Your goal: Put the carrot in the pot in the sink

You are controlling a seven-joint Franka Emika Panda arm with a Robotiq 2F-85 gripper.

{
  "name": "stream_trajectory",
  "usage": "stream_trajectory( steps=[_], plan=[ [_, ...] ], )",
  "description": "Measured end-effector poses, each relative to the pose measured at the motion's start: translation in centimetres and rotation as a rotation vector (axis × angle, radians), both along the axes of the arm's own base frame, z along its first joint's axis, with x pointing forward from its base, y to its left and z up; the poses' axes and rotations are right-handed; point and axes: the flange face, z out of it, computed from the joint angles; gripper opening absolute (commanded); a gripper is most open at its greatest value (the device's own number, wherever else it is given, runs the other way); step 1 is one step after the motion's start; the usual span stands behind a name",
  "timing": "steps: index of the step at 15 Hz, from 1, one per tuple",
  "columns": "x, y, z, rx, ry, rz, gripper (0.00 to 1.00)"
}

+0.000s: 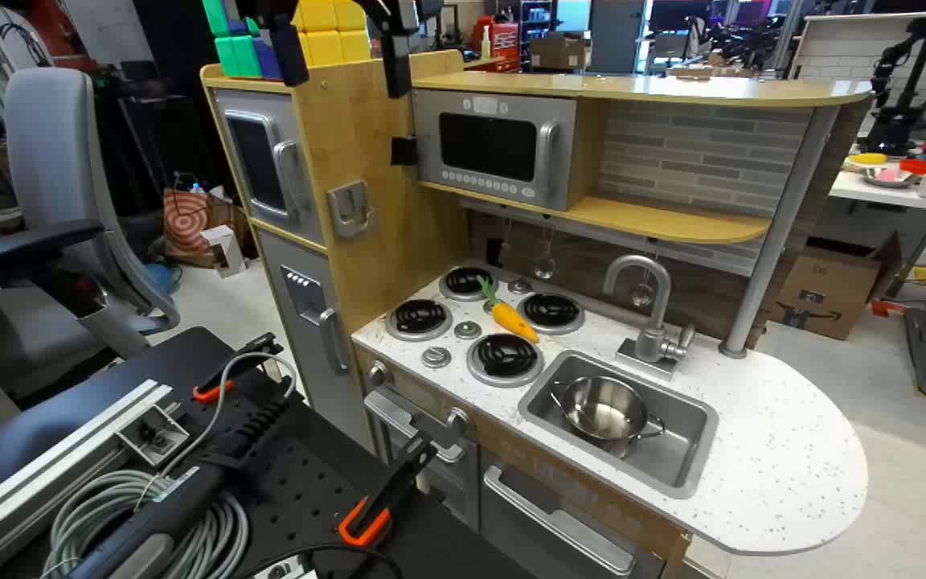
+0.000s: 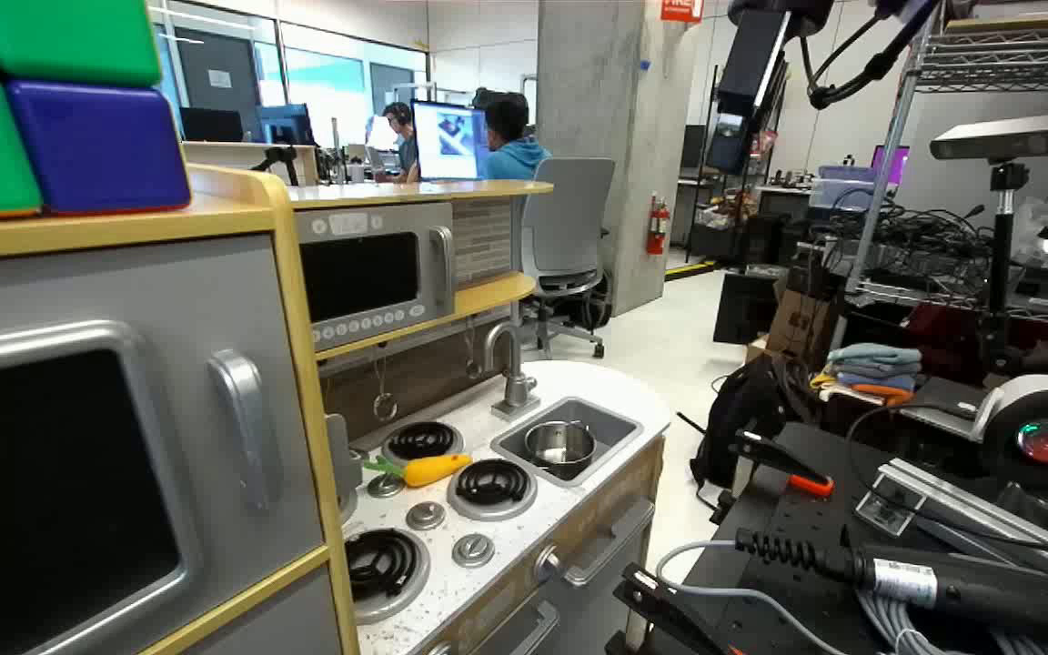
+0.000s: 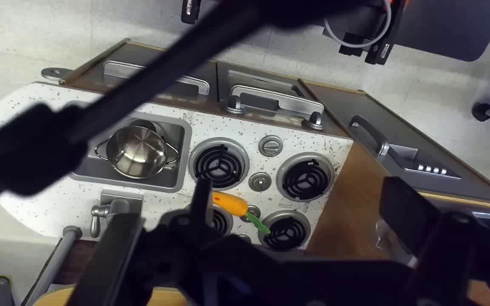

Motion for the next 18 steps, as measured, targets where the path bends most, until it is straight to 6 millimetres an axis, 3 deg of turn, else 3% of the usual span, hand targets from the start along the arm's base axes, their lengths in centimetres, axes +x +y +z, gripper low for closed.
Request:
stream_trajectory(
  steps=[5,8,13,18],
  plan=[
    [0.1,0.0,0.0,0.012,-0.008,-0.024,1.0],
    [1.9,-0.2,-0.9,0.042,-0.077,-0.178,1.0],
    [7.2,-0.7,-8.2,0.004,-0.118,-0.433,1.0],
    [13.6,-0.7,-15.8,-0.036,-0.034,-0.69,1.0]
  ],
)
